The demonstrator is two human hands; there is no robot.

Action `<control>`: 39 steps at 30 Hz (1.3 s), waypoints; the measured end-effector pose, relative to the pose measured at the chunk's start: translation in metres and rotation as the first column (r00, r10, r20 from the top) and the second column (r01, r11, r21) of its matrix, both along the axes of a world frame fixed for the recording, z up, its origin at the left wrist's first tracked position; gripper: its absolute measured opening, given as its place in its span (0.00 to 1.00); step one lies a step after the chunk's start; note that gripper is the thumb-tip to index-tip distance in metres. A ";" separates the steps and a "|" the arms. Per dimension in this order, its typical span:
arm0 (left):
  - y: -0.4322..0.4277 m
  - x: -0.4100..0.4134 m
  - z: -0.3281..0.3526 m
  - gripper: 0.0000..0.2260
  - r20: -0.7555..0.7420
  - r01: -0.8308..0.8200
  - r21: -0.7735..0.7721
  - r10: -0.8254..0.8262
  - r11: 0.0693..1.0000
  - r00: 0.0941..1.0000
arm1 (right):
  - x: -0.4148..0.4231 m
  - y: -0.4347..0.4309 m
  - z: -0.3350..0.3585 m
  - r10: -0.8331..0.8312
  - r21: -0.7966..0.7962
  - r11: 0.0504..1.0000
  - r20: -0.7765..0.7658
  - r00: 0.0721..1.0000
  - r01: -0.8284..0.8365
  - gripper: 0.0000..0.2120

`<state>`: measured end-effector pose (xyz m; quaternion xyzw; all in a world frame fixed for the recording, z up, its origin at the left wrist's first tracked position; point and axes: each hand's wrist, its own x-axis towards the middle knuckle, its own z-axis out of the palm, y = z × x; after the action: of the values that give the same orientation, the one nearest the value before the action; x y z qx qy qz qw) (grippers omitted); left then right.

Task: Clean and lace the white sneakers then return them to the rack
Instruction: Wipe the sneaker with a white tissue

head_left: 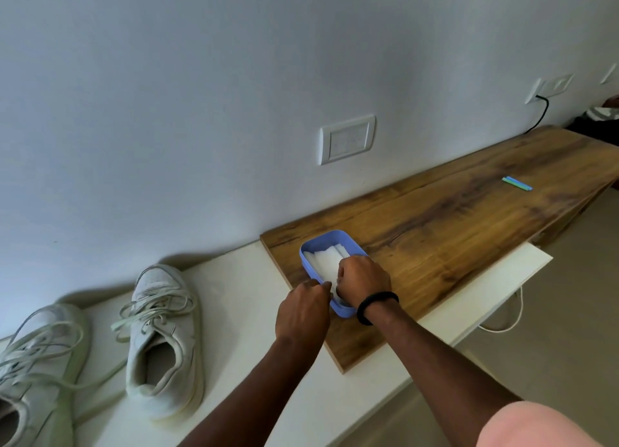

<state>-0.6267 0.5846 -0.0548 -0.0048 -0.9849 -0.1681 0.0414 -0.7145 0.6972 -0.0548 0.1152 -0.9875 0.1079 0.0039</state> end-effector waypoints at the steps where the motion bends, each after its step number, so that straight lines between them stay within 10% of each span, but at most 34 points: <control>1: 0.000 0.000 0.000 0.17 0.002 0.001 -0.001 -0.001 1.000 1.000 | 0.000 0.000 0.000 -0.004 -0.003 1.000 0.003 1.000 0.004 0.11; 13: 0.000 0.003 0.009 0.17 0.047 0.003 0.005 -0.003 1.000 0.999 | 0.002 0.013 0.015 -0.153 -0.411 0.906 -0.087 0.984 0.105 0.08; 24: 0.007 0.006 0.019 0.17 -0.117 -0.085 0.188 0.108 0.978 0.987 | -0.002 0.022 0.054 -0.223 -0.847 0.449 0.203 0.953 0.285 0.09; 27: 0.010 0.000 0.036 0.14 -0.014 -0.243 0.637 0.325 0.732 0.946 | 0.005 0.025 0.067 -0.121 -0.905 0.303 0.275 0.954 0.299 0.12; 31: 0.002 -0.003 0.067 0.16 0.479 -0.458 0.857 0.034 -0.236 0.877 | 0.023 0.017 0.082 0.020 -0.934 0.199 0.306 0.952 0.296 0.11; 33: -0.005 0.001 0.074 0.17 0.434 -0.413 0.857 0.000 -0.309 0.901 | 0.032 0.010 0.091 0.052 -0.937 0.154 0.325 0.944 0.314 0.09; 39: -0.028 0.025 0.085 0.09 0.247 -0.239 0.969 0.259 -0.064 0.934 | 0.060 -0.014 0.103 0.214 -0.901 0.007 0.425 0.880 0.433 0.09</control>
<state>-0.6017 0.5567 0.0304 0.2041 -0.5554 -0.8032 0.0693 -0.6549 0.6836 0.0487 -0.0312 -0.5971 0.7899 -0.1361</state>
